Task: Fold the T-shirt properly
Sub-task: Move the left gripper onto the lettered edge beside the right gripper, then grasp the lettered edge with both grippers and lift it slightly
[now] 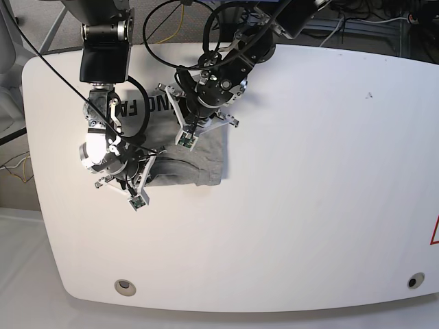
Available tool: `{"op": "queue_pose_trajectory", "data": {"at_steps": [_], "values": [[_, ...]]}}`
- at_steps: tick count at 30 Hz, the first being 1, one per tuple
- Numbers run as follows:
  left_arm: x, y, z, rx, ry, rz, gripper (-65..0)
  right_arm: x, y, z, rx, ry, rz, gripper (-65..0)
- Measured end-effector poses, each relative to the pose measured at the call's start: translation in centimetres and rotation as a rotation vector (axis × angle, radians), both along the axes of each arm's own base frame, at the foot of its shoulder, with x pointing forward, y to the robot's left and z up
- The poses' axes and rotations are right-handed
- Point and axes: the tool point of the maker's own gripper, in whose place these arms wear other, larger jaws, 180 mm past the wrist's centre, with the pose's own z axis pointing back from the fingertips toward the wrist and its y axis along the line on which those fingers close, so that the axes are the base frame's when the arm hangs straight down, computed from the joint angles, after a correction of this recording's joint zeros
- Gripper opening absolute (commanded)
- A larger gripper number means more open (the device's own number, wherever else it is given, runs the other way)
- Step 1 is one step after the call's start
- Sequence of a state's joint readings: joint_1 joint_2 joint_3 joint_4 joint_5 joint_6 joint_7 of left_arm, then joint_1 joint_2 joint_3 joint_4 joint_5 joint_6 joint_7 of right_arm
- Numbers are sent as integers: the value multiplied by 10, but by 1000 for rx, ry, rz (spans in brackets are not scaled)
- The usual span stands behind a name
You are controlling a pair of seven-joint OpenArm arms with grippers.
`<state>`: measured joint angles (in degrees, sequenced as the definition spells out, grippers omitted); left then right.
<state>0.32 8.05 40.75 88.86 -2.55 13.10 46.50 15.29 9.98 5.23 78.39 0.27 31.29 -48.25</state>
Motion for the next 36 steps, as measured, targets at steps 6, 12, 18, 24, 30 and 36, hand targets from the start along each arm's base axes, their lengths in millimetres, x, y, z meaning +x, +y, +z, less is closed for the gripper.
{"op": "queue_pose_trajectory", "data": {"at_steps": [6,12,18,24,30,36], "values": [[1,0,0,-1,-2,2,-631,-7,-5,-12,-3,34,-11,-644],[5,3,-8,3,-6,18,-631,-13,-3,-28,57,0,-22,-644],[11,15,-27,16,4,57,-631,-13,-8,-33,100,-18,-29,-644],[14,15,-32,13,-13,61,-631,-15,-6,-36,110,-22,-33,-644],[14,14,-32,12,-13,61,-631,-15,-3,-36,121,-27,-38,-644],[15,21,-27,15,-25,60,-631,-10,8,-34,130,-32,-39,-644]]}}
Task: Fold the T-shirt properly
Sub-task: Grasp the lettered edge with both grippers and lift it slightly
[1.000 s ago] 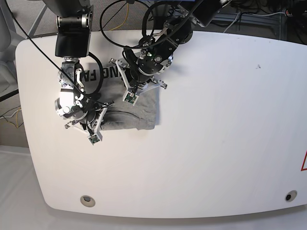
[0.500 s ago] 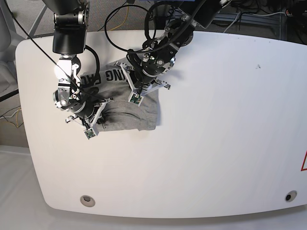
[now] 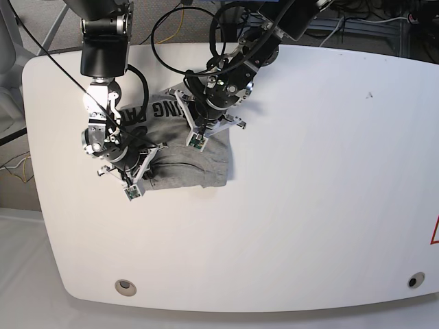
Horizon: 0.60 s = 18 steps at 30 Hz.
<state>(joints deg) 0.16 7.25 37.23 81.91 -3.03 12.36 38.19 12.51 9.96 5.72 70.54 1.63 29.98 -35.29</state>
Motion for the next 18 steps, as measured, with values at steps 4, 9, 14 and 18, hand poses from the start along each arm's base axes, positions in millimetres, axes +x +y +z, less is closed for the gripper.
{"op": "queue_pose_trajectory", "data": {"at_steps": [4,9,14,18], "values": [[0,13,1,22,18,6,-631,2,16,-1,0,12,29,-644],[7,30,9,21,13,56,-631,7,42,2,0,6,73,-644],[12,44,11,41,14,82,-631,13,55,4,-8,-1,60,-644],[12,55,7,61,28,91,-631,17,61,6,-18,9,74,-644]]}}
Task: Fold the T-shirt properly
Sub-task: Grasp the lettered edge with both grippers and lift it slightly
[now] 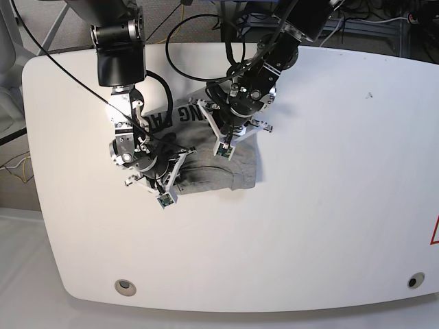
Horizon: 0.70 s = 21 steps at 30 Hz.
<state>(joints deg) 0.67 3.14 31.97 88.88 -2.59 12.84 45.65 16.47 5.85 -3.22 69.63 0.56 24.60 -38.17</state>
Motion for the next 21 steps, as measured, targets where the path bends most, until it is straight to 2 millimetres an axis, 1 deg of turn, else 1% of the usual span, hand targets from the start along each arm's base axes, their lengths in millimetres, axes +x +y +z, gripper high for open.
{"op": "queue_pose_trajectory", "data": {"at_steps": [6,12,14,17,21], "values": [[8,16,6,10,-24,19,-631,5,5,3,0,5,4,-644],[16,44,2,49,-30,64,-631,14,16,3,22,18,3,-644],[18,50,3,52,-31,85,-631,17,18,2,30,24,2,-644],[20,53,3,52,-33,94,-631,21,21,2,37,22,4,-644],[20,50,4,47,-35,59,-631,23,23,2,52,7,4,-644]]}}
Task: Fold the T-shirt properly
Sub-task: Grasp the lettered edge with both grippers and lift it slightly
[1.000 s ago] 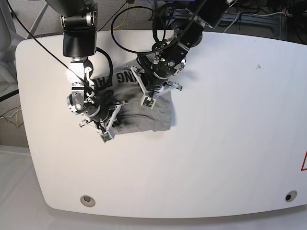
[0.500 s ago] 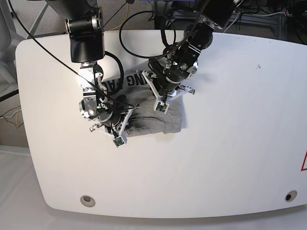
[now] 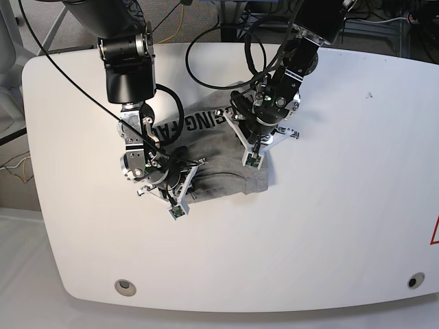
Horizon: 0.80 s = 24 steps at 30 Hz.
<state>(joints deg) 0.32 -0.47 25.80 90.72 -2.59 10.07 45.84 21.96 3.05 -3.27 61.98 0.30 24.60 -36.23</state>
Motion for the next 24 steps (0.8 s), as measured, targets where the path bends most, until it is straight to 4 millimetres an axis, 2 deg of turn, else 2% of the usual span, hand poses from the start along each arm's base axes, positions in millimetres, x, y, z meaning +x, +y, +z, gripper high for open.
{"op": "queue_pose_trajectory", "data": {"at_steps": [14,20,24], "values": [[12,1,7,-4,-22,0,-631,8,-2,4,-11,6,6,-644],[8,2,1,1,-5,1,-631,16,-4,10,-19,4,4,-644],[9,-3,9,-15,-14,-1,-631,13,-8,10,-49,36,4,-644]]}}
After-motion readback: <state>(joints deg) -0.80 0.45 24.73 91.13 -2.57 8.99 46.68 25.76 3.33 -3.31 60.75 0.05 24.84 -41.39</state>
